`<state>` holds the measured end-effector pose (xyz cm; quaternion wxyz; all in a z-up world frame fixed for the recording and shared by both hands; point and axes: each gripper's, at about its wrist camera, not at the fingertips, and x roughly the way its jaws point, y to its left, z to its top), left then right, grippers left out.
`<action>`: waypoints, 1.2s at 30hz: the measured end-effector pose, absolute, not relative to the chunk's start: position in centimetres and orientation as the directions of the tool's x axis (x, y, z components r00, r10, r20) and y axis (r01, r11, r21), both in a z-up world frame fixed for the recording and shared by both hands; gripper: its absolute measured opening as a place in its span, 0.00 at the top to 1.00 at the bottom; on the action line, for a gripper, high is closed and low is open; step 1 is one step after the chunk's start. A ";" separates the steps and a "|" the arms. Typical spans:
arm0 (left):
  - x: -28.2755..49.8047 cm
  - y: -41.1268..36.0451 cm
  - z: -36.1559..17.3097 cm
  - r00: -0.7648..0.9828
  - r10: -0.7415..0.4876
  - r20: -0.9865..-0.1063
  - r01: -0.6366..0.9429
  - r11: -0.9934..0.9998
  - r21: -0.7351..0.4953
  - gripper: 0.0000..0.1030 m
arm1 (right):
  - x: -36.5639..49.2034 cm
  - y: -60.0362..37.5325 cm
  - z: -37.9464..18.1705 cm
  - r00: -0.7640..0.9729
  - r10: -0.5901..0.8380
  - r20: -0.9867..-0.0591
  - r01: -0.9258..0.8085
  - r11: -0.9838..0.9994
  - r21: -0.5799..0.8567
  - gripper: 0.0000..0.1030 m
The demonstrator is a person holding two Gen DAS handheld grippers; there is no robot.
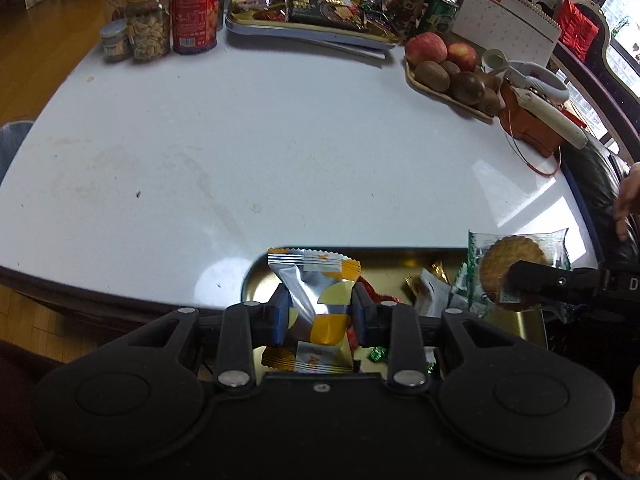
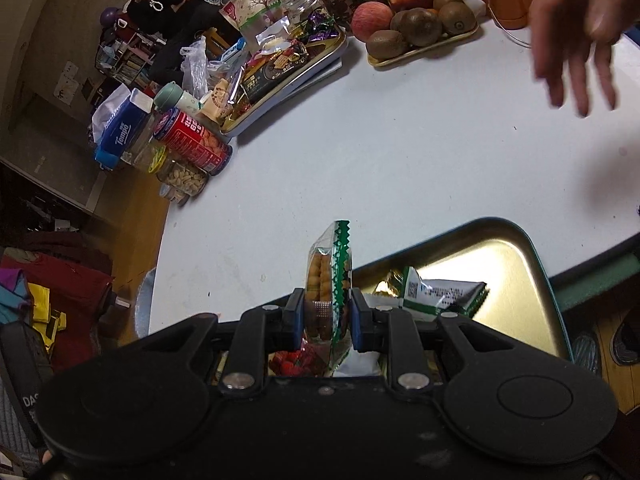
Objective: Organize snacks
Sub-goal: 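Carry the cookie packet and yellow-silver candy over the gold tray, then open both grippers to drop the cookie packet and candy into the tray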
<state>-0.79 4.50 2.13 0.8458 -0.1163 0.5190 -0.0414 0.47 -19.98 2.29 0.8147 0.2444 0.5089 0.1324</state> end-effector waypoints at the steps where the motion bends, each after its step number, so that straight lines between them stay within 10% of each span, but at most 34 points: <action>1: -1.0 4.0 1.8 0.451 -0.190 -0.872 -0.047 0.971 -0.236 0.62 | 0.2 -19.8 2.2 0.440 0.455 -0.774 0.030 0.854 0.519 0.77; 36: -2.2 -0.8 0.7 0.415 -0.070 -0.907 0.021 0.997 -0.068 0.55 | -2.4 -17.6 0.3 0.384 0.307 -0.871 -0.025 0.946 0.322 0.67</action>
